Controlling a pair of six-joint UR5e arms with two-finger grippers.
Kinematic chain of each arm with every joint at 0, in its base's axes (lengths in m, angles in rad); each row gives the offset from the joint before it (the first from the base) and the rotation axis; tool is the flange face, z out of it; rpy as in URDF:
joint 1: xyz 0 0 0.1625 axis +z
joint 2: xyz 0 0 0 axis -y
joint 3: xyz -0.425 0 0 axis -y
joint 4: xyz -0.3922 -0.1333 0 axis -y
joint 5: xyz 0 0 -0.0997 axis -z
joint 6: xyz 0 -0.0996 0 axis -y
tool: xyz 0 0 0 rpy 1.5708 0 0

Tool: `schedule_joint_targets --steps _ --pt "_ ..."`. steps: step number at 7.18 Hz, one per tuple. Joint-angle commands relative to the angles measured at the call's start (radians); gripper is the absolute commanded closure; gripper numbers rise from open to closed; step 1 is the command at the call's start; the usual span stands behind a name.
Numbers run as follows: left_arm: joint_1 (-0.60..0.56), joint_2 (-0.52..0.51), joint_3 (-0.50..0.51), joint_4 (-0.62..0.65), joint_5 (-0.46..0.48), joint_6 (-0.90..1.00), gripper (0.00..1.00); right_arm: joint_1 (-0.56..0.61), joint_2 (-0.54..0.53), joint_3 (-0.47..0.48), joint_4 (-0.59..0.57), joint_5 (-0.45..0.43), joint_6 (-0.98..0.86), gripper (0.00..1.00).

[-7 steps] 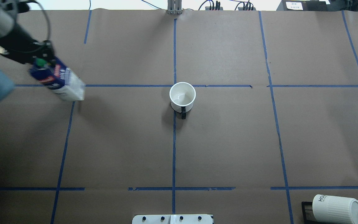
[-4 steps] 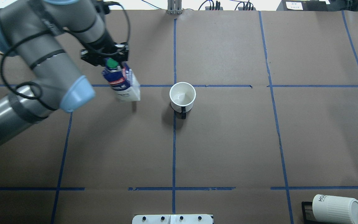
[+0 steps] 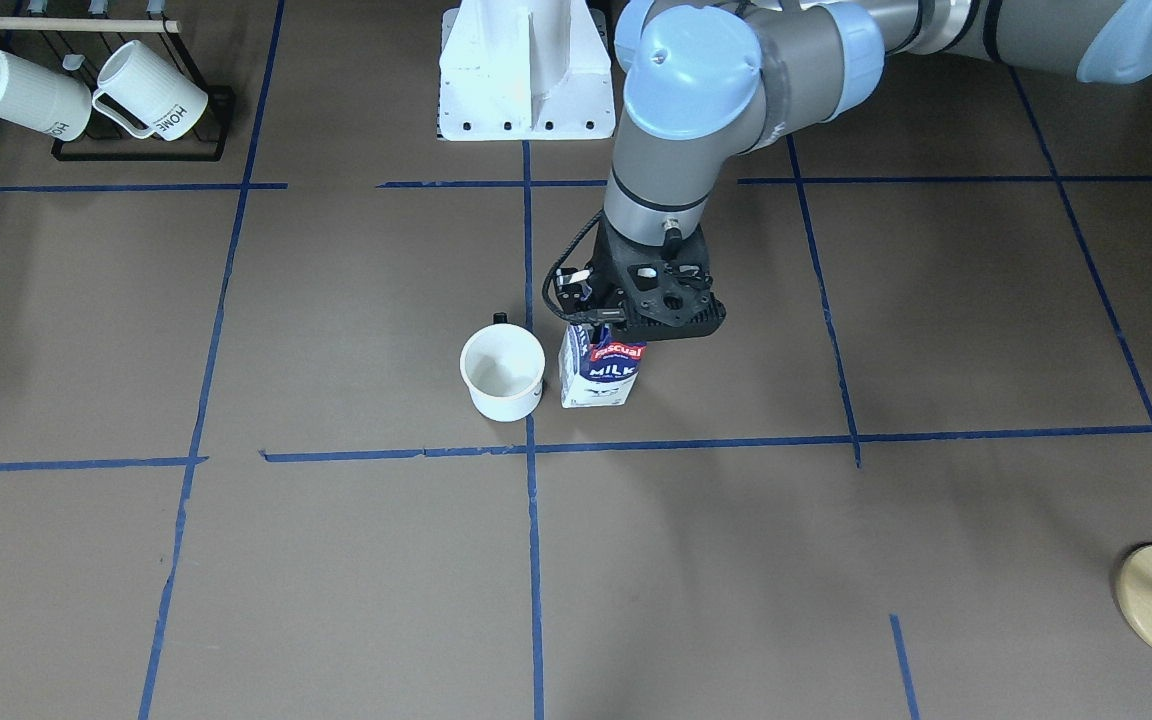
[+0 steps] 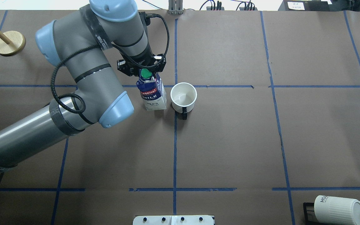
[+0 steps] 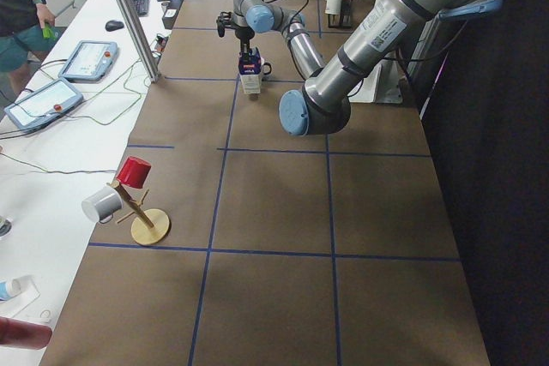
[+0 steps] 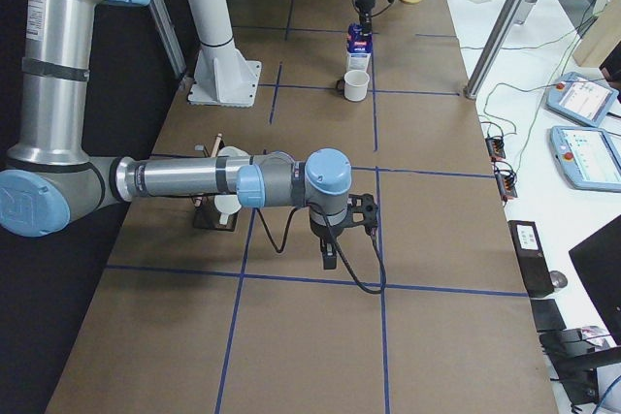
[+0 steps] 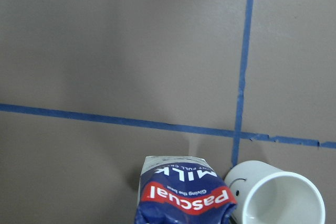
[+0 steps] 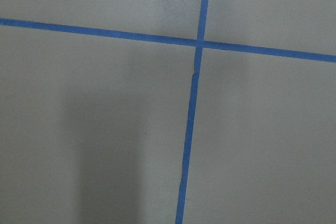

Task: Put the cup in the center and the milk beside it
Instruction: 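Carry the milk carton with the left gripper beside the white mug, then release the milk carton and withdraw the left gripper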

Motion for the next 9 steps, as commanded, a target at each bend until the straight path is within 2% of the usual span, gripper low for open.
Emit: schedule_joint_targets --steps 1,2,3,4,6,8,9 --pt "0.017 -0.019 0.03 0.0 0.028 -0.006 0.52 0.0 0.0 -0.01 0.0 0.005 -0.002 0.0" --pt "0.019 -0.037 0.067 -0.003 0.048 -0.006 0.44 0.0 0.0 -0.01 0.0 0.005 -0.004 0.0" --pt "0.024 -0.043 0.07 -0.005 0.048 -0.005 0.14 0.0 0.0 -0.013 0.0 0.005 -0.004 0.0" --pt "0.024 -0.048 0.067 -0.001 0.05 -0.006 0.0 0.0 0.0 -0.014 0.0 0.005 -0.004 0.0" --pt "0.022 -0.06 0.047 0.029 0.038 0.01 0.0 0.0 0.0 -0.014 0.0 0.006 -0.002 0.0" --pt "-0.019 -0.077 -0.073 0.224 0.032 0.128 0.0 0.0 0.0 -0.019 0.0 0.005 -0.004 0.0" --pt "-0.071 -0.06 -0.127 0.3 -0.029 0.224 0.0 0.0 0.0 -0.02 0.0 0.005 -0.002 0.0"
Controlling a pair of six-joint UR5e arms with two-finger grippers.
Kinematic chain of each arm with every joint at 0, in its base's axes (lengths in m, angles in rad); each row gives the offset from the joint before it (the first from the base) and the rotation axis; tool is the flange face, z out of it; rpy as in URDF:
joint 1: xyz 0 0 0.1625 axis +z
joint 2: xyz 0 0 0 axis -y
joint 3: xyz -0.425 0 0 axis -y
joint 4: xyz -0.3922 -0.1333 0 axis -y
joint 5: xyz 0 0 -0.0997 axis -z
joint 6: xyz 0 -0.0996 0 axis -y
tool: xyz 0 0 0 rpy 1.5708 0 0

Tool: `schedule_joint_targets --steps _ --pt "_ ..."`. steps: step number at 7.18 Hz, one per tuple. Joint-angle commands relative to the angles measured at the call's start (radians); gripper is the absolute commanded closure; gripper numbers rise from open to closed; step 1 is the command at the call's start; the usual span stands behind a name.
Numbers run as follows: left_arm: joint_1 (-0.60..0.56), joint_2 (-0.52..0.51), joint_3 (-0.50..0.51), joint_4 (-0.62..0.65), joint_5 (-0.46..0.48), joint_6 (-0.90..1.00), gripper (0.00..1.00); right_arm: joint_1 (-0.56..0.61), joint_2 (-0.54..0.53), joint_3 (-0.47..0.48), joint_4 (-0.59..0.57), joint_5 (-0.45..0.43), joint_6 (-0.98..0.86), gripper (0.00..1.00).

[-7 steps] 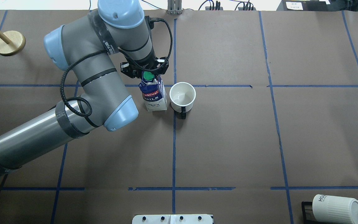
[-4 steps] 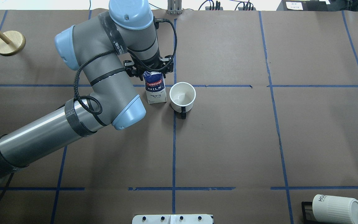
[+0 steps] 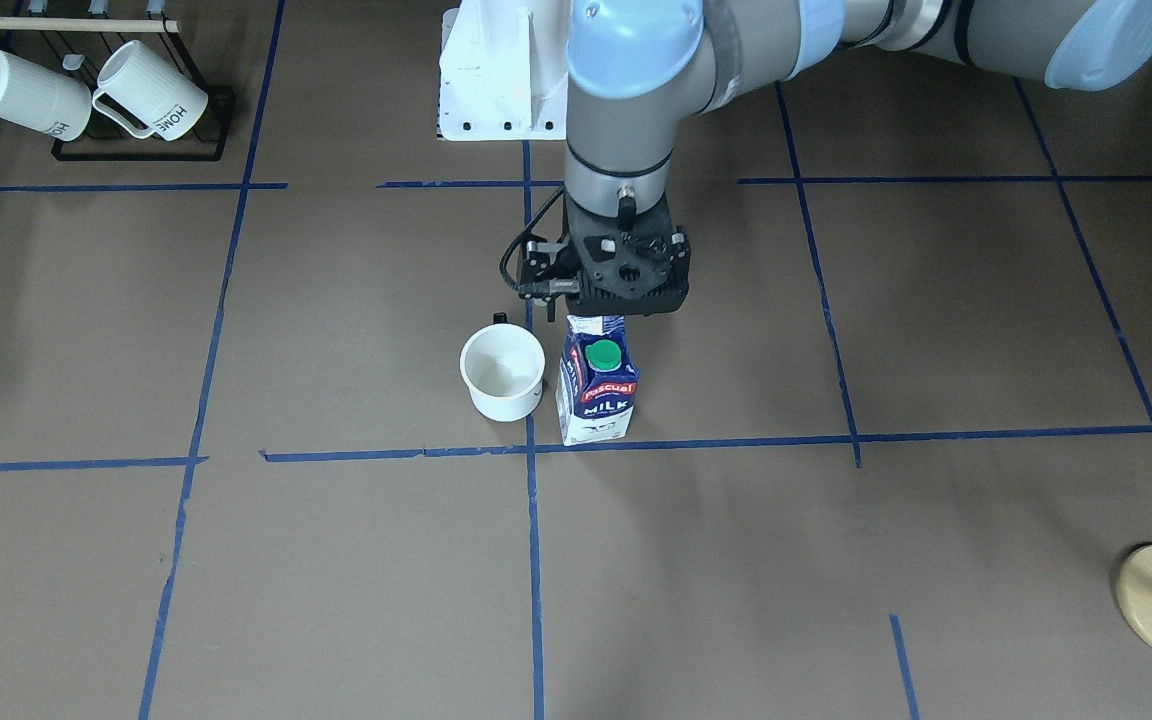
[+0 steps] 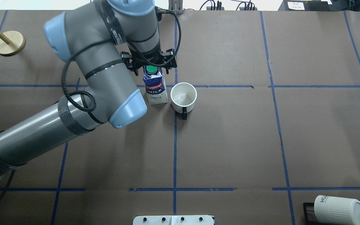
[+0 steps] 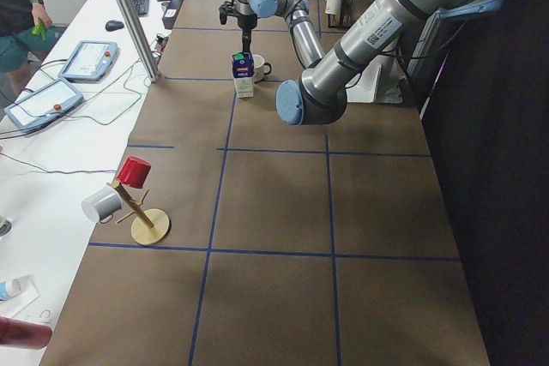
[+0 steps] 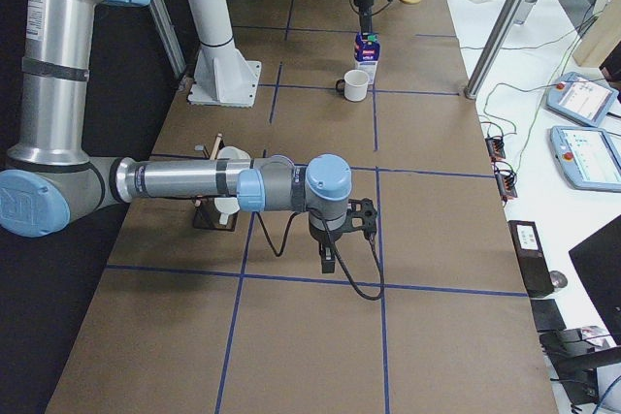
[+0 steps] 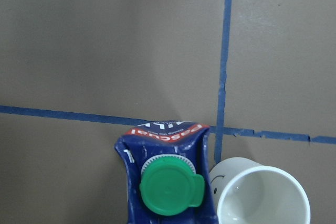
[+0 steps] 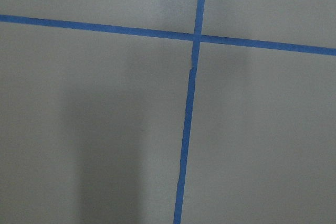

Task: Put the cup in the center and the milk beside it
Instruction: 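Release the milk carton and withdraw the left gripper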

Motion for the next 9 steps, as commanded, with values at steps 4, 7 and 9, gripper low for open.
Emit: schedule_joint_targets --steps 4,7,9 --pt "-0.332 0.468 -0.363 0.123 -0.224 0.703 0.0 0.0 -0.008 -0.042 0.0 0.001 0.009 0.01" --pt "-0.645 0.799 -0.358 0.116 -0.339 1.173 0.0 0.0 -0.008 -0.045 0.0 0.001 0.016 0.01" --pt "-0.706 1.011 -0.36 0.108 -0.341 1.184 0.0 0.0 -0.009 -0.044 0.0 0.001 0.016 0.0"
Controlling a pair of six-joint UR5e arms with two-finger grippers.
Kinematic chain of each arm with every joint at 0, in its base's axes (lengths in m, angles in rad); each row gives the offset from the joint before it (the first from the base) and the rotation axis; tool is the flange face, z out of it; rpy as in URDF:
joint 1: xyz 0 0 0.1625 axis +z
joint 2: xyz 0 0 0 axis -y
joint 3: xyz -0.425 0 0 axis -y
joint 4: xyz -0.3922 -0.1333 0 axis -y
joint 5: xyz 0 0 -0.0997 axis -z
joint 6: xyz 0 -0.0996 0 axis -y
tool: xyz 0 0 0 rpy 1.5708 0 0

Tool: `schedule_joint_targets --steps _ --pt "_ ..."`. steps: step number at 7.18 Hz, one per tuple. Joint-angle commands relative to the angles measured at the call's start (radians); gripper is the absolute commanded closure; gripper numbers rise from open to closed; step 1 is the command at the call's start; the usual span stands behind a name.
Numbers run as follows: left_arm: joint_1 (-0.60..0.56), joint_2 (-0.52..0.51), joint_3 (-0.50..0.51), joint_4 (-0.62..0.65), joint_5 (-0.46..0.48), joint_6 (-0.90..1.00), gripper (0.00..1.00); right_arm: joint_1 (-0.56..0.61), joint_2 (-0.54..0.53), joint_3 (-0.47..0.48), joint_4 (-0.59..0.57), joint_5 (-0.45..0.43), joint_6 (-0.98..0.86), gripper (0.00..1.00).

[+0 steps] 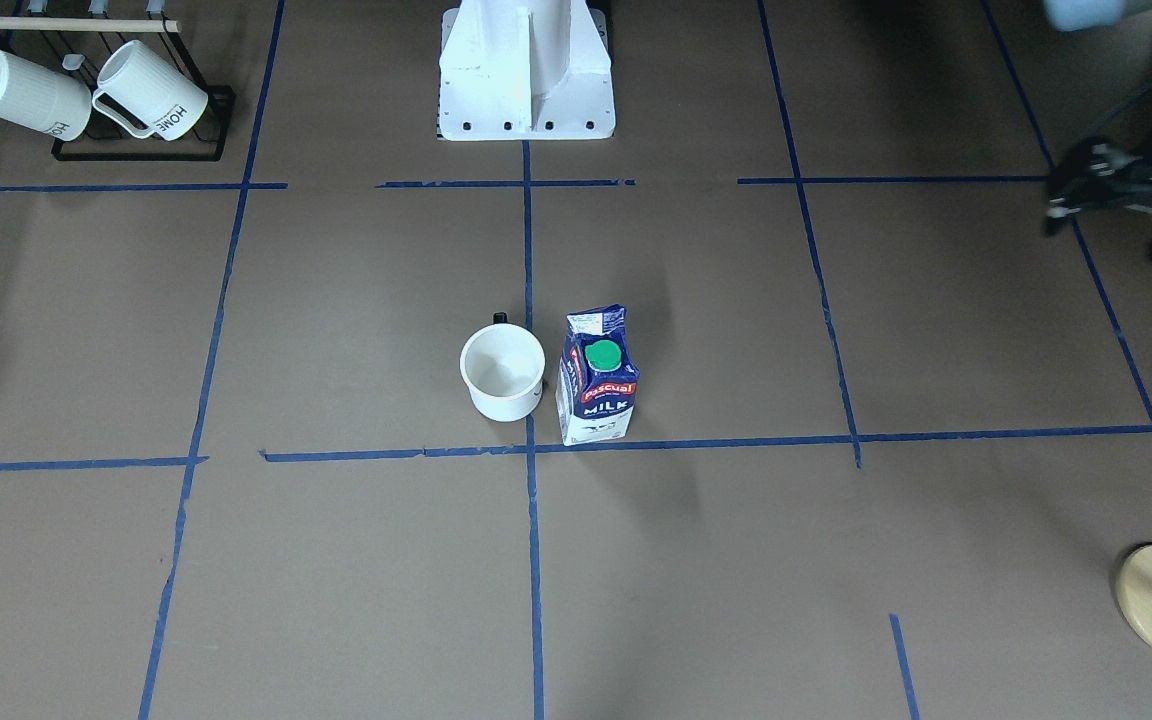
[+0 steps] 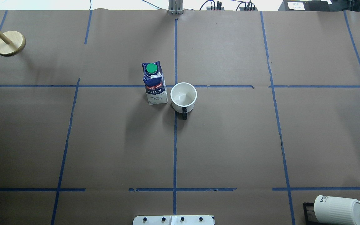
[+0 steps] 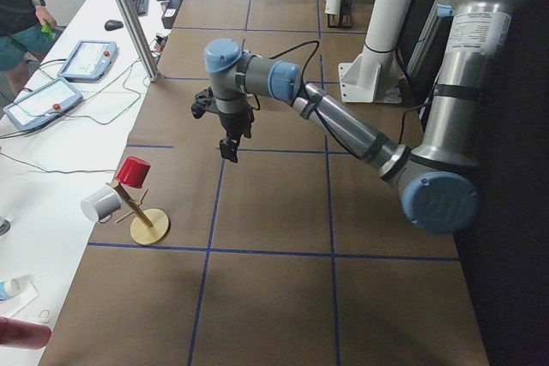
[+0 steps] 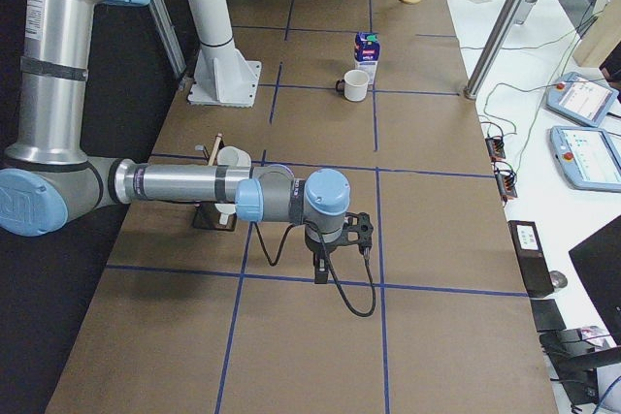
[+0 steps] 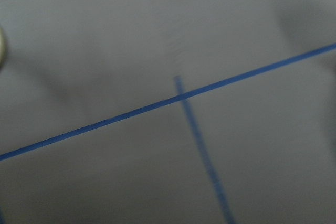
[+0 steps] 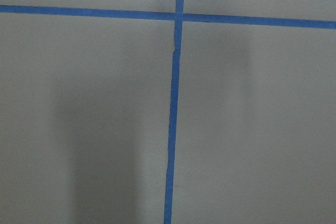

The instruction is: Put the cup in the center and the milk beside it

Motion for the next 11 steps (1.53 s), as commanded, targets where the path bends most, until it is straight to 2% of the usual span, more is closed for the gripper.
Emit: schedule_joint_targets --steps 1,2,3,4,5,8,11 --pt "-0.036 0.182 0.014 -0.044 0.001 0.033 0.0 0.0 -0.001 -0.001 0.0 -0.002 0.001 0.0" --pt "-0.038 0.221 0.047 -0.115 0.001 0.043 0.0 0.0 -0.001 0.001 0.0 0.0 0.001 0.0" --pt "-0.039 0.26 0.119 -0.244 0.001 0.056 0.0 0.0 -0.001 0.001 0.0 0.0 0.001 0.0" --pt "-0.041 0.285 0.199 -0.367 -0.003 0.07 0.0 0.0 -0.001 0.002 0.0 0.0 0.001 0.0" --pt "-0.044 0.286 0.242 -0.434 -0.006 0.069 0.0 0.0 -0.001 0.004 0.0 0.0 0.001 0.0" --pt "-0.096 0.303 0.239 -0.418 0.006 0.061 0.0 0.002 -0.001 0.007 0.0 0.0 0.001 0.0" --pt "-0.097 0.306 0.229 -0.418 0.006 0.063 0.0 0.0 -0.006 0.008 0.0 0.0 0.001 0.0"
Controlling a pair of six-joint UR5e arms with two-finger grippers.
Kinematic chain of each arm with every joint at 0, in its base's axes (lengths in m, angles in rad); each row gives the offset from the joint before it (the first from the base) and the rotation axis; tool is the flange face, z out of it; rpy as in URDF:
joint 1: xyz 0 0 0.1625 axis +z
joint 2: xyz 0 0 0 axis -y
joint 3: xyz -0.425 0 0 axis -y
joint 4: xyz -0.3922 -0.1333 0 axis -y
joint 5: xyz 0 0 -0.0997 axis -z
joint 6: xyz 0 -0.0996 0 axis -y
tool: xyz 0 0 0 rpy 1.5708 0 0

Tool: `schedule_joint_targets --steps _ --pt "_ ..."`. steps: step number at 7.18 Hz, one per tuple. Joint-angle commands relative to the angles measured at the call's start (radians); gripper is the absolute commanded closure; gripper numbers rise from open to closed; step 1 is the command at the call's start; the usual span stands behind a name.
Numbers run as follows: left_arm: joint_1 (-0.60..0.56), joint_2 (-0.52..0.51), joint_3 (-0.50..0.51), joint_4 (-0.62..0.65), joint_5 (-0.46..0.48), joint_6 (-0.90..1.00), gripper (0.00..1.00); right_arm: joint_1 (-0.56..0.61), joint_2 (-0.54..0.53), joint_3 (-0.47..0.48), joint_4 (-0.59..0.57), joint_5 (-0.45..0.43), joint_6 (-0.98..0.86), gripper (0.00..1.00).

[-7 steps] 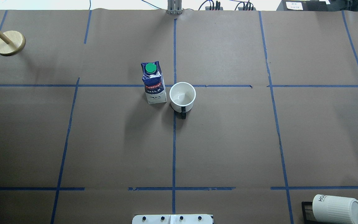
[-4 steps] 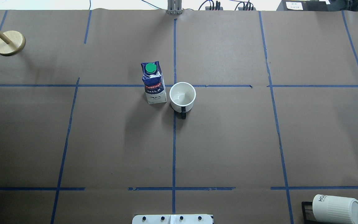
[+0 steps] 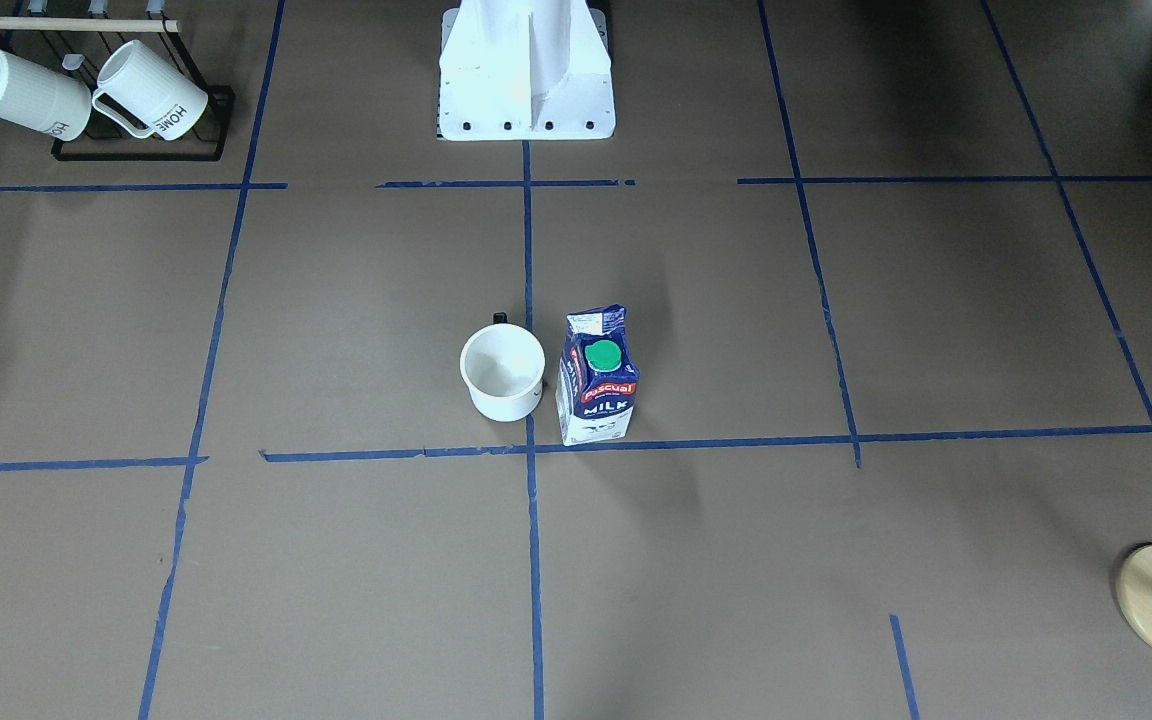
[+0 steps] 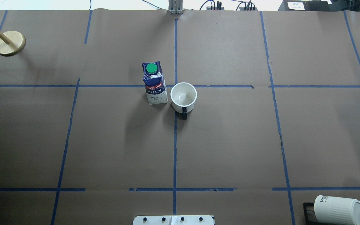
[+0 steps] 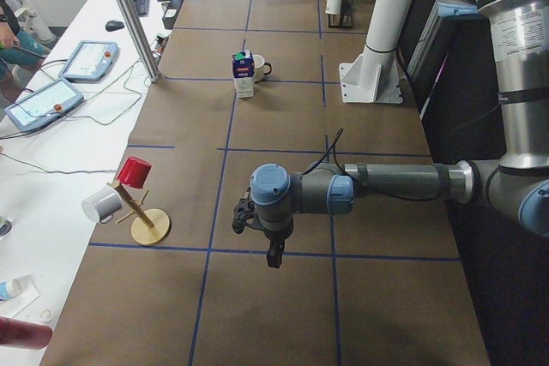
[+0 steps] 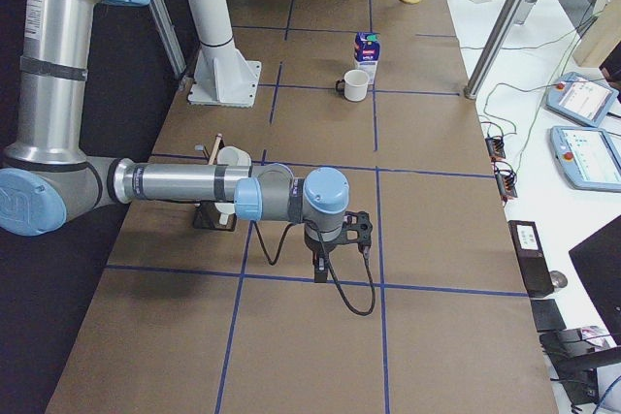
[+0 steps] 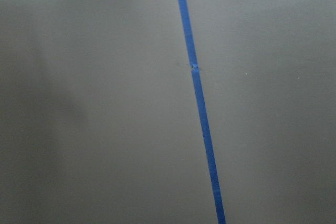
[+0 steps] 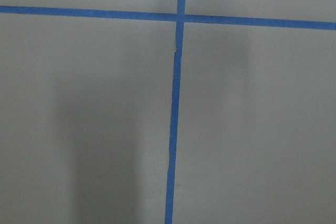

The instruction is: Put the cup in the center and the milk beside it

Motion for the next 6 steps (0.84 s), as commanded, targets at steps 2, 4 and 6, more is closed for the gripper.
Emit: schedule_joint_targets --steps 2,4,6 --pt "-0.003 0.001 0.003 -0.003 0.002 -0.002 0.0 0.0 -0.001 0.003 0.0 0.015 -0.002 0.0" --pt "-0.002 -0.001 0.011 -0.003 0.002 -0.002 0.0 0.0 -0.003 0.014 0.0 0.018 0.0 0.0" --pt "-0.002 -0.001 0.01 -0.003 0.0 -0.002 0.0 0.0 -0.004 0.014 0.0 0.02 0.0 0.0"
